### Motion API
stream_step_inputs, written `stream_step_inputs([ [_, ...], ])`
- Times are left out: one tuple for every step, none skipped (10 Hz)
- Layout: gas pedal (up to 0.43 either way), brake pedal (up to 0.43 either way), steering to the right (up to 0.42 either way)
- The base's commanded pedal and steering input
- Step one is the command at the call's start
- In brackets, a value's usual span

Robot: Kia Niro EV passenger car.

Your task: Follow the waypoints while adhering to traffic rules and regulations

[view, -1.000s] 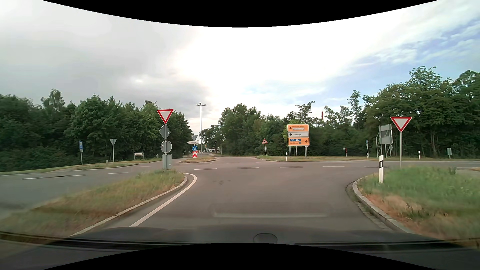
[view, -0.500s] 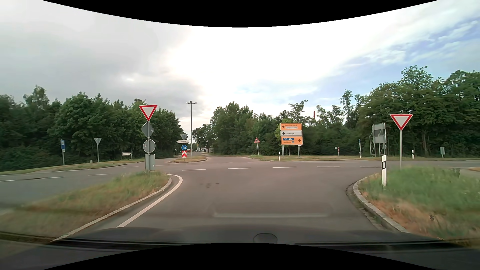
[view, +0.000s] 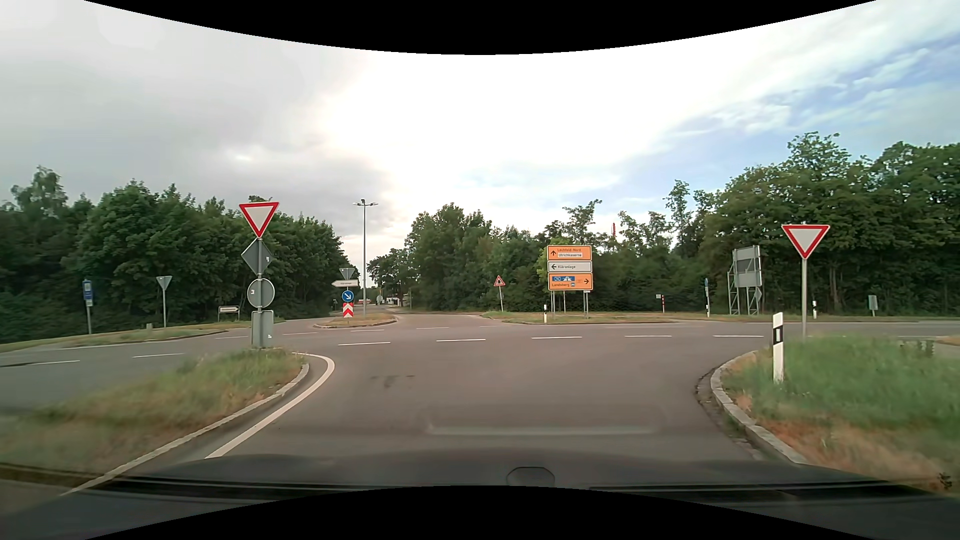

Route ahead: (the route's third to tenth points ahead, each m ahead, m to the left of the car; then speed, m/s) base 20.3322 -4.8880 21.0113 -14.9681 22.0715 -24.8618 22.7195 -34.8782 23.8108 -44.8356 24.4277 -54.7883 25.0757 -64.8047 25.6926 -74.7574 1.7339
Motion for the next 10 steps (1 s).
stream_step_inputs([
  [0.000,0.030,0.118],
  [0.000,0.030,0.117],
  [0.000,0.030,0.117],
  [0.000,0.030,0.118],
  [0.000,0.030,0.119],
  [0.000,0.030,0.119],
  [0.000,0.030,0.119],
  [0.000,0.030,0.120],
  [0.000,0.030,0.119],
  [0.000,0.037,0.118],
])
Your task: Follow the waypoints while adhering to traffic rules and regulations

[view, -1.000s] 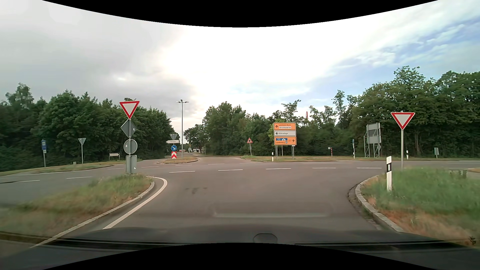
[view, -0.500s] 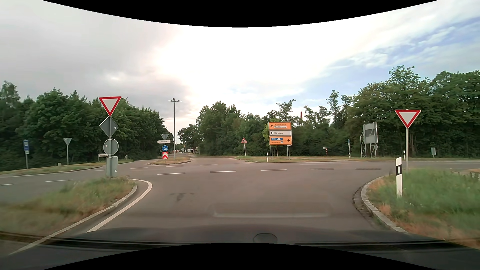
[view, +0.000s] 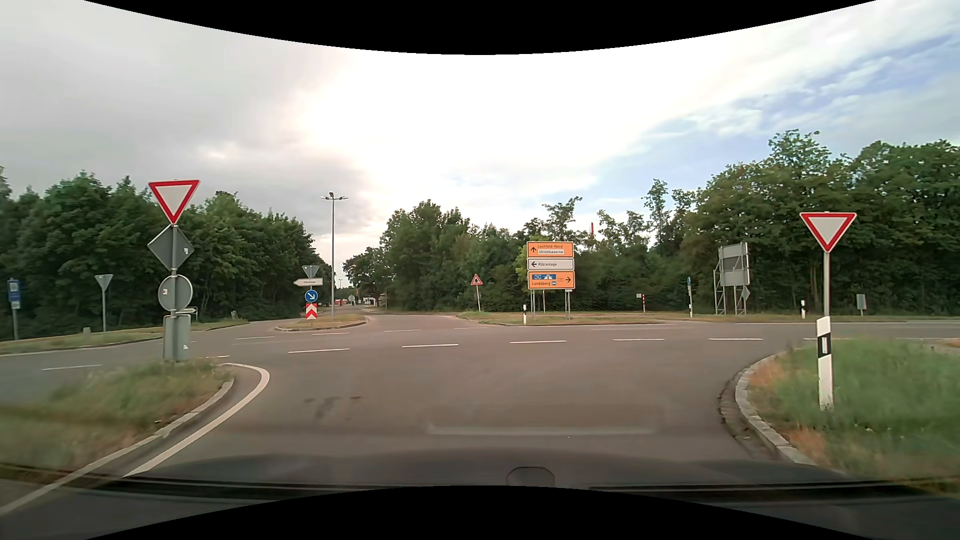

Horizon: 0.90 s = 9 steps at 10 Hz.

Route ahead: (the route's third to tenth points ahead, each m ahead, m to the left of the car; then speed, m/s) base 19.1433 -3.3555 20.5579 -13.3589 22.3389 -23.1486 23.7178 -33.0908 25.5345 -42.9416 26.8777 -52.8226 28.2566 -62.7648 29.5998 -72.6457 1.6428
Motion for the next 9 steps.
stream_step_inputs([
  [0.000,0.030,0.116],
  [0.000,0.030,0.115],
  [0.000,0.024,0.115],
  [0.000,0.000,0.115],
  [0.000,0.000,0.115],
  [0.000,0.000,0.115],
  [0.000,0.000,0.116],
  [0.000,0.000,0.117],
  [0.177,0.000,0.118],
])
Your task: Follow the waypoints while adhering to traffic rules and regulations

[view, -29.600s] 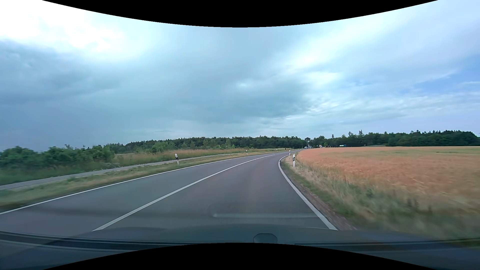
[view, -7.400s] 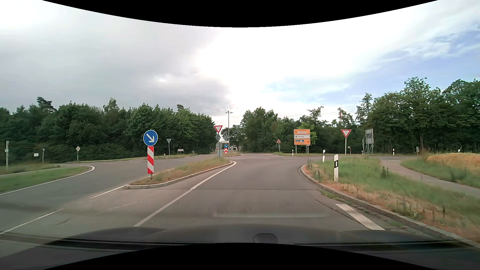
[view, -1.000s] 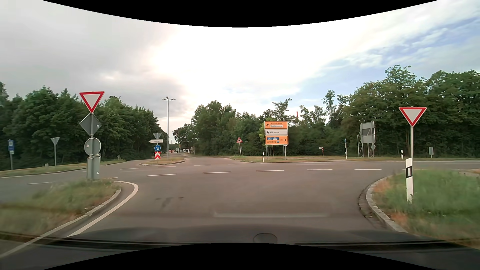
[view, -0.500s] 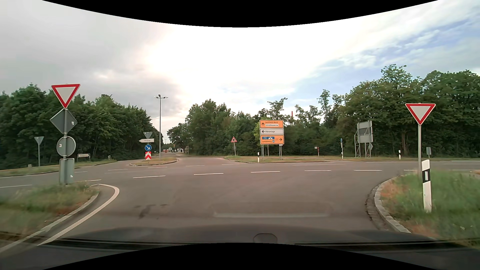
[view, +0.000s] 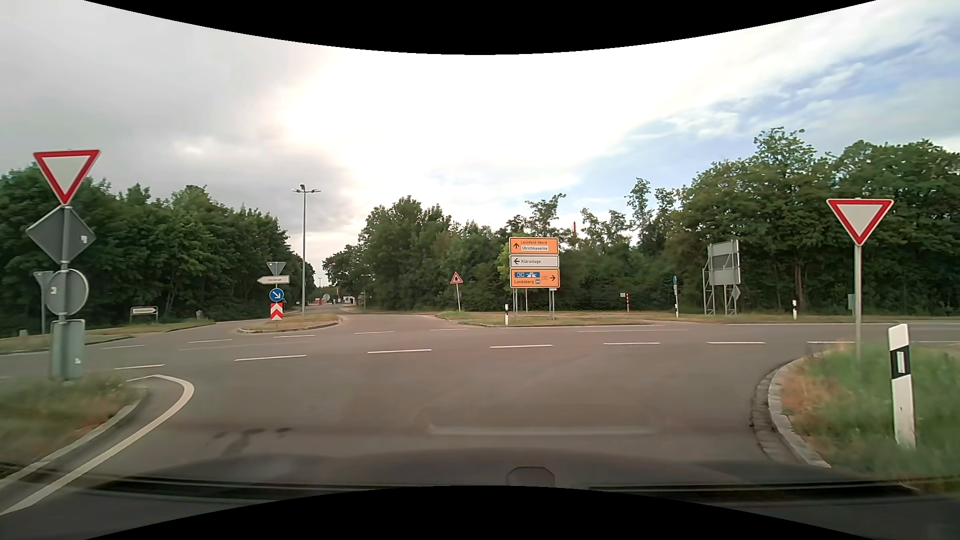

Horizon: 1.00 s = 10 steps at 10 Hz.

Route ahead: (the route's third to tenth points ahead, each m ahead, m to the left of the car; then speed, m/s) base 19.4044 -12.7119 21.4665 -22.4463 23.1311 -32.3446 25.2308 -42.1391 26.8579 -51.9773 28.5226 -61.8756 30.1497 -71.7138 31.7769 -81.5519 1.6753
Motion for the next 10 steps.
stream_step_inputs([
  [0.248,0.000,0.119],
  [0.248,0.000,0.120],
  [0.248,0.000,0.123],
  [0.248,0.000,0.128],
  [0.248,0.000,0.135],
  [0.248,0.000,0.139],
  [0.220,0.000,0.144],
  [0.220,0.000,0.151],
  [0.220,0.000,0.156],
  [0.220,0.000,0.164],
])
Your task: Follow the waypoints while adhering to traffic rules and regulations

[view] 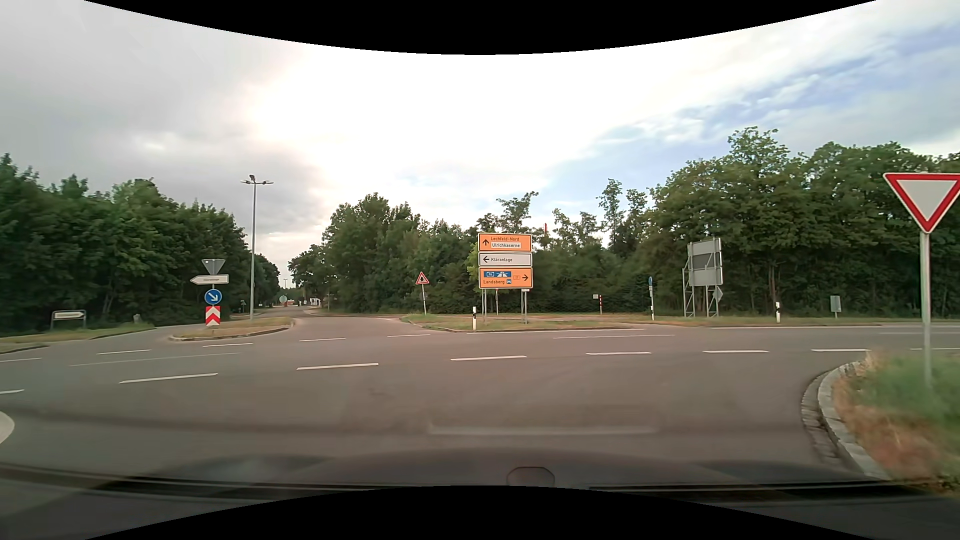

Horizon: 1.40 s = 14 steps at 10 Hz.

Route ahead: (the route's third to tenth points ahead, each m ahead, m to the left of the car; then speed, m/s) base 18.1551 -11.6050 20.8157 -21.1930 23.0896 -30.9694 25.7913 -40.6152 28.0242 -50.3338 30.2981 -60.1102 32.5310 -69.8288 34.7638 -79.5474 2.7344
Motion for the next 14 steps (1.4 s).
stream_step_inputs([
  [0.220,0.000,0.174],
  [0.220,0.000,0.177],
  [0.220,0.000,0.184],
  [0.220,0.000,0.198],
  [0.220,0.000,0.204],
  [0.220,0.000,0.208],
  [0.220,0.000,0.216],
  [0.209,0.000,0.225],
  [0.197,0.000,0.231],
  [0.197,0.000,0.241],
  [0.197,0.000,0.243],
  [0.197,0.000,0.242],
  [0.197,0.000,0.244],
  [0.197,0.000,0.253],
])
